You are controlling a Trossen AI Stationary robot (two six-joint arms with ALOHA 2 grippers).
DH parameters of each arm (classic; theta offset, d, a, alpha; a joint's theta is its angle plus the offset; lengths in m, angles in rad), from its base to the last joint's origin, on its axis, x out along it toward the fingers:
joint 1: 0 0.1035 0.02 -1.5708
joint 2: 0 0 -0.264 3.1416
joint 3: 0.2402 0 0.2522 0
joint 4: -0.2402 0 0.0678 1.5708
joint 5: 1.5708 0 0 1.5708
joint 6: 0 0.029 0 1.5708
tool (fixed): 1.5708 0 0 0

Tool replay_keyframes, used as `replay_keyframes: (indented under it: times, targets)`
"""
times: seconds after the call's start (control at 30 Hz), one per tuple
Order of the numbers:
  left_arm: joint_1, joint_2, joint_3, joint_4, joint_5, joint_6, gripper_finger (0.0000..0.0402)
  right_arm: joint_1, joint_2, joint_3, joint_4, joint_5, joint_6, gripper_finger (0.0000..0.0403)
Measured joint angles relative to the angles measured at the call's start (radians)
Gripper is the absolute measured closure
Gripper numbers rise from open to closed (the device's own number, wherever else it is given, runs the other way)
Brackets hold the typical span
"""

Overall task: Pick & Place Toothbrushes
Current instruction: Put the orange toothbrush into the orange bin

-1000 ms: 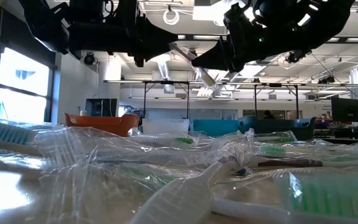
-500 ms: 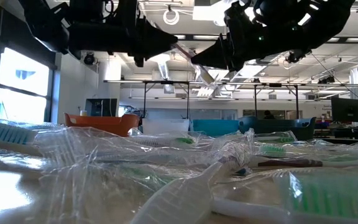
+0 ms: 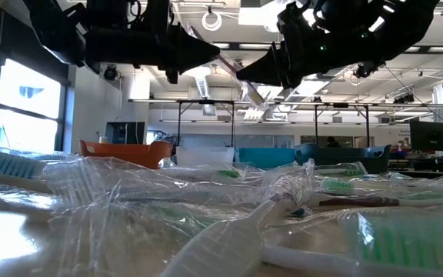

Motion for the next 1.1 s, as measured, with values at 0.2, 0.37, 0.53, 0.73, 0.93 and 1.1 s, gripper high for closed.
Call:
replay_keyframes:
  times: [0.2, 0.37, 0.53, 0.73, 0.93, 1.1]
  targets:
    - [0.0, 0.0, 0.0, -0.008, 0.0, 0.004, 0.0361, 0.0, 0.0, 0.0, 0.0, 0.01, 0.006, 0.0366]
    - [0.0, 0.001, 0.0, -0.017, 0.001, 0.008, 0.0364, 0.001, 0.0, 0.0, 0.005, 0.006, 0.006, 0.0323]
    - [0.0, 0.001, 0.0, -0.023, 0.001, 0.031, 0.0383, 0.005, 0.0, 0.0, 0.005, 0.006, 0.006, 0.0273]
    - [0.0, 0.001, 0.0, -0.026, 0.001, 0.031, 0.0383, 0.005, -0.011, 0.0, -0.008, 0.007, 0.005, 0.0222]
    - [0.001, -0.01, 0.0, -0.042, 0.002, 0.037, 0.0378, 0.008, -0.107, 0.0, -0.176, 0.016, 0.005, 0.0199]
    - [0.001, -0.068, -0.001, -0.113, 0.001, 0.075, 0.0377, 0.039, -0.245, 0.001, -0.364, 0.093, 0.005, 0.0199]
